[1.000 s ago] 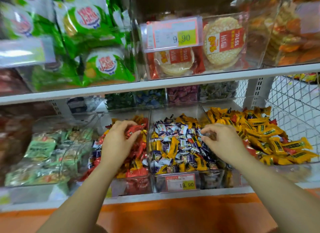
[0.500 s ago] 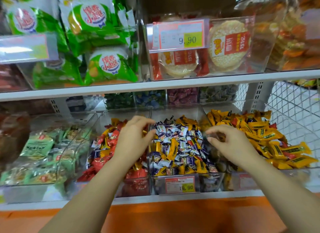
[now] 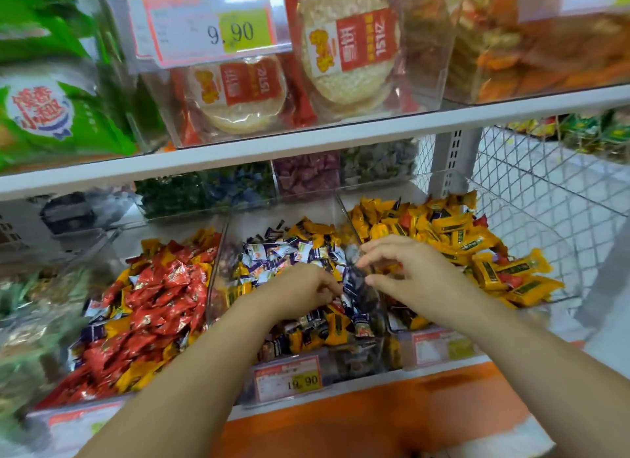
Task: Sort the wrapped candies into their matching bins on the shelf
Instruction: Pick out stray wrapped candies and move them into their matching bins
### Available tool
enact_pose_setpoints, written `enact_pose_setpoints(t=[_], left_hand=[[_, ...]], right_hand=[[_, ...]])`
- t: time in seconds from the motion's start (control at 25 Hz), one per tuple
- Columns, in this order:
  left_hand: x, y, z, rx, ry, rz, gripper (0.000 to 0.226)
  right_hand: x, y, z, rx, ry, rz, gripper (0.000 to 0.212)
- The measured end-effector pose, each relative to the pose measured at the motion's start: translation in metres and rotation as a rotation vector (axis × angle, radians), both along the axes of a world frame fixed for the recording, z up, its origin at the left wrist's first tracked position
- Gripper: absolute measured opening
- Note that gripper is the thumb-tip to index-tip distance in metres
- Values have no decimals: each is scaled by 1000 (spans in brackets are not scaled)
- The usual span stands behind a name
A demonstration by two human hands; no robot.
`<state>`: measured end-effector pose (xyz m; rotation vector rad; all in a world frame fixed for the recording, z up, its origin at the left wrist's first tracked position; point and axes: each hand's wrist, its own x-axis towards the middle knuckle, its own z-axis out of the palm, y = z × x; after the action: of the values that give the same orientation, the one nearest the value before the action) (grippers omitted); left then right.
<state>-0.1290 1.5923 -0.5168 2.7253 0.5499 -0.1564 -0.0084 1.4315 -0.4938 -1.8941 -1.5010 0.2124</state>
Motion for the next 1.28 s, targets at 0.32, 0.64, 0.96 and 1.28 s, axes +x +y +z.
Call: enact_pose_setpoints(t=[0.32, 0.64, 0.96, 1.28], left_hand=[[10, 7, -10, 43, -3, -10, 10], [-2, -3, -4, 143, -166, 48, 16], [-87, -11, 42, -558, -861, 537, 13], [-170, 27, 30, -532, -1053, 795, 18]], right_hand=[[2, 1, 2, -4, 41, 33, 19], [-5, 1, 4, -7, 8, -5, 19], [-53, 26, 12, 134, -36, -28, 15], [-90, 53, 12, 65, -58, 29, 13]])
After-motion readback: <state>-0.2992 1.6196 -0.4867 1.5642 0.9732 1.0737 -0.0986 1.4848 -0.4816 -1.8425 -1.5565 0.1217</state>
